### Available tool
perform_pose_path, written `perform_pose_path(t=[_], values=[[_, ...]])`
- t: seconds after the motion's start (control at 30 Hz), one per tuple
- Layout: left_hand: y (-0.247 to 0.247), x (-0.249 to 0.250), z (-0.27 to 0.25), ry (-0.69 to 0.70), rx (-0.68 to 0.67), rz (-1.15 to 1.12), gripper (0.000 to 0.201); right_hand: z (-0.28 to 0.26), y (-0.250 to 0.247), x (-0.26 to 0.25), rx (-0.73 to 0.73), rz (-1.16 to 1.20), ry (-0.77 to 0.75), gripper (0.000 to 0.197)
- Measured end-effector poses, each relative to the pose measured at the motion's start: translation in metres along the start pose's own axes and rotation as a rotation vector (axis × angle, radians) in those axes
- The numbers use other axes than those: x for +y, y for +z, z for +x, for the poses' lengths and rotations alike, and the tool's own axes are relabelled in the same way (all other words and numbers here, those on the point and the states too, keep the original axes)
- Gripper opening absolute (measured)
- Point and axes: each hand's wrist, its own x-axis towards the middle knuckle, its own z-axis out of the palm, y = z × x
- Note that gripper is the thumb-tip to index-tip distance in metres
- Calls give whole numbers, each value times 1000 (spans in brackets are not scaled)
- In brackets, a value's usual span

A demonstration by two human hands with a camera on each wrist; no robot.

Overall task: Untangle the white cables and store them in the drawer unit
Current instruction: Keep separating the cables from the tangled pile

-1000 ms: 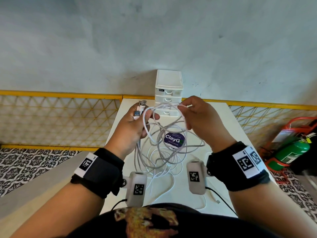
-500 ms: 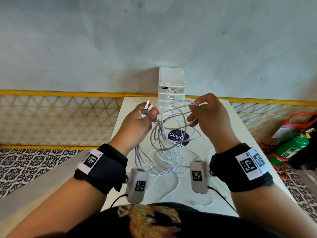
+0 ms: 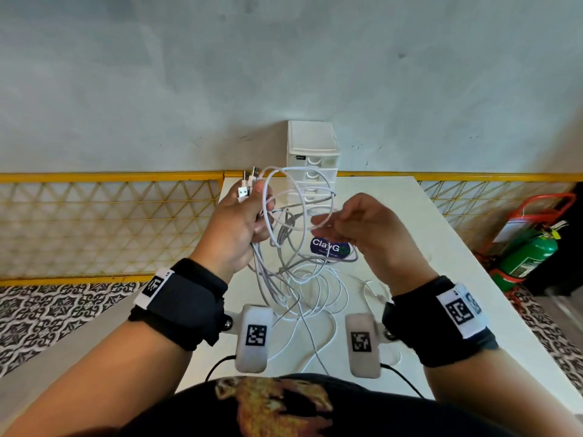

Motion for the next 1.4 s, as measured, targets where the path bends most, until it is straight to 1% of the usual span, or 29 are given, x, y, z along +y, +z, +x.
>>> perform_pose_path(t=[0.1,0.17,0.2,0.27,0.33,0.37,0.43,0.5,0.53,0.57,0.63,0.67,0.7,0.8,0.9,0.97,1.0,1.07,1.17,1.27,1.33,1.4], values=[[1,1,-3,-35,-15,-63,35,-3,17,8,9,-322,44,16],[3,3,-5,-59,-26,-92,33,-3,29,10,16,-414,47,15],[4,4,-6,-68,-29,-97,29,-2,35,10,20,-429,22,14],[3,4,-8,-87,-19,-97,30,2,42,12,17,-523,-59,19],[-1,4,-8,-96,15,-95,41,6,44,13,-1,-619,-89,27],[-3,4,-8,-90,33,-93,42,6,45,14,-19,-600,-83,31],[-5,6,-7,-59,70,-24,34,6,47,16,-30,-512,-85,36],[-8,5,-5,-37,122,158,26,8,48,18,-16,-487,-96,32],[-11,4,-5,-39,136,253,27,9,48,18,-8,-497,-101,29],[-15,1,-4,-43,121,340,34,11,47,16,10,-505,-108,25],[-22,-4,-3,-59,13,509,50,16,42,12,34,-470,-82,22],[-24,-5,-3,-60,-38,593,54,19,39,10,16,-425,-45,23],[-24,-4,-3,-54,-58,669,54,22,36,9,-17,-372,-4,27],[-22,-1,-1,-41,19,851,45,29,26,13,-112,-235,115,32],[-14,1,-3,-26,19,912,41,35,15,15,-137,-284,160,30],[-9,2,-2,-3,3,933,38,38,12,15,-129,-313,137,26],[-8,3,-1,11,2,943,32,39,11,14,-115,-295,120,24],[-7,5,2,30,20,995,20,41,9,14,-71,-162,88,20],[-10,5,8,37,59,1073,23,39,3,11,-55,130,97,28],[-8,2,9,49,47,1062,21,37,3,10,-45,319,115,29],[-4,1,9,64,19,1048,20,39,2,11,-28,322,108,32],[-4,2,10,56,-27,1005,24,42,-4,11,6,178,74,35]])
